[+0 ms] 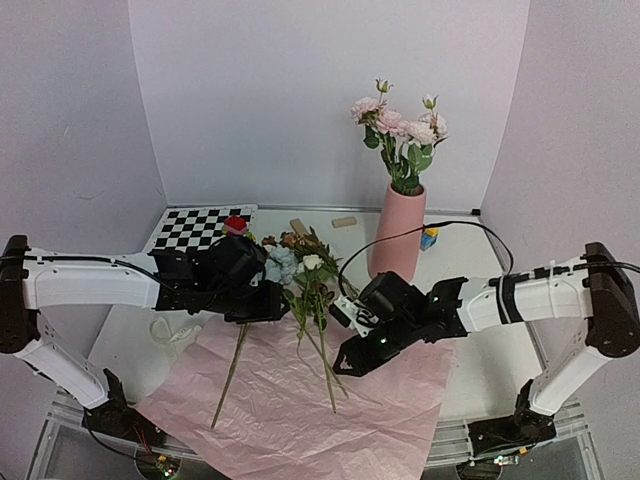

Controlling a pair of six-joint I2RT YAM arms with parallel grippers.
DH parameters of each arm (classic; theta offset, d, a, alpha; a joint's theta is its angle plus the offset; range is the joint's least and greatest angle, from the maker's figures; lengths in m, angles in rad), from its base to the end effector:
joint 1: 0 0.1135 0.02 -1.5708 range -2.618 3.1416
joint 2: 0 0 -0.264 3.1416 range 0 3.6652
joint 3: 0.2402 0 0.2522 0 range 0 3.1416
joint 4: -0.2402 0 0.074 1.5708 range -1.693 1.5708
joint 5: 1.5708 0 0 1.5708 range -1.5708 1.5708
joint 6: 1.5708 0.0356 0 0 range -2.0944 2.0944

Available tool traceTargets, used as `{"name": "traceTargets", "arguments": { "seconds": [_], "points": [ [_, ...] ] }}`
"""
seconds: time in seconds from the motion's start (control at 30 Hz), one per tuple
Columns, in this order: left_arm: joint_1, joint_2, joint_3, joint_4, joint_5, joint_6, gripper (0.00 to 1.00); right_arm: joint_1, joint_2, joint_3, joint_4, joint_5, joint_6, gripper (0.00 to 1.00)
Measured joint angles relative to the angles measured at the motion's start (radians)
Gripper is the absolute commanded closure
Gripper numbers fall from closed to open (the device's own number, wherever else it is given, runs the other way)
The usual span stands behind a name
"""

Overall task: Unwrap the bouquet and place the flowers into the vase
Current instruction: Adjust the fake flower with the wrapping paper.

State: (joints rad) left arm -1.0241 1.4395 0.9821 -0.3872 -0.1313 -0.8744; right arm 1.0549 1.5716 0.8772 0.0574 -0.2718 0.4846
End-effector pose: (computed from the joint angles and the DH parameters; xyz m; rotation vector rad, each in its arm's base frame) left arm 0.1622 -0.2575 0.2392 0.1263 2.5292 -0.6851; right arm 0.1564 0.2952 0.2024 -0.8430 2.2814 1.0895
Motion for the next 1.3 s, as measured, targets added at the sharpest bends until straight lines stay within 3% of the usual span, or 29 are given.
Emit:
{"name": "traceTargets", "arguments": {
  "seconds": [0.27, 0.53, 0.77, 0.93, 1.07, 1.3],
  "points": [
    [0.000, -0.025, 0.000, 0.003, -0.060, -0.016, 0.48, 0.060, 0.114, 0.000, 0.043, 0.037, -0.029, 0.58],
    [0.000, -0.104, -0.021, 0.005, -0.086, -0.019, 0.47, 0.084, 0.188, 0.007, 0.048, 0.069, -0.048, 0.83],
    [0.000, -0.110, -0.028, 0.004, -0.084, -0.022, 0.46, 0.087, 0.160, 0.016, 0.038, 0.097, -0.055, 0.85],
    [0.000, -0.064, 0.001, 0.003, -0.071, -0.024, 0.43, 0.088, 0.063, 0.016, 0.010, 0.125, -0.073, 0.99],
    [0.000, -0.006, 0.044, 0.005, -0.059, -0.025, 0.41, 0.089, -0.007, 0.016, 0.002, 0.147, -0.078, 0.98],
    [0.000, 0.098, 0.106, 0.022, -0.043, -0.035, 0.47, 0.089, -0.053, 0.010, -0.008, 0.166, -0.090, 0.78]
  ]
}}
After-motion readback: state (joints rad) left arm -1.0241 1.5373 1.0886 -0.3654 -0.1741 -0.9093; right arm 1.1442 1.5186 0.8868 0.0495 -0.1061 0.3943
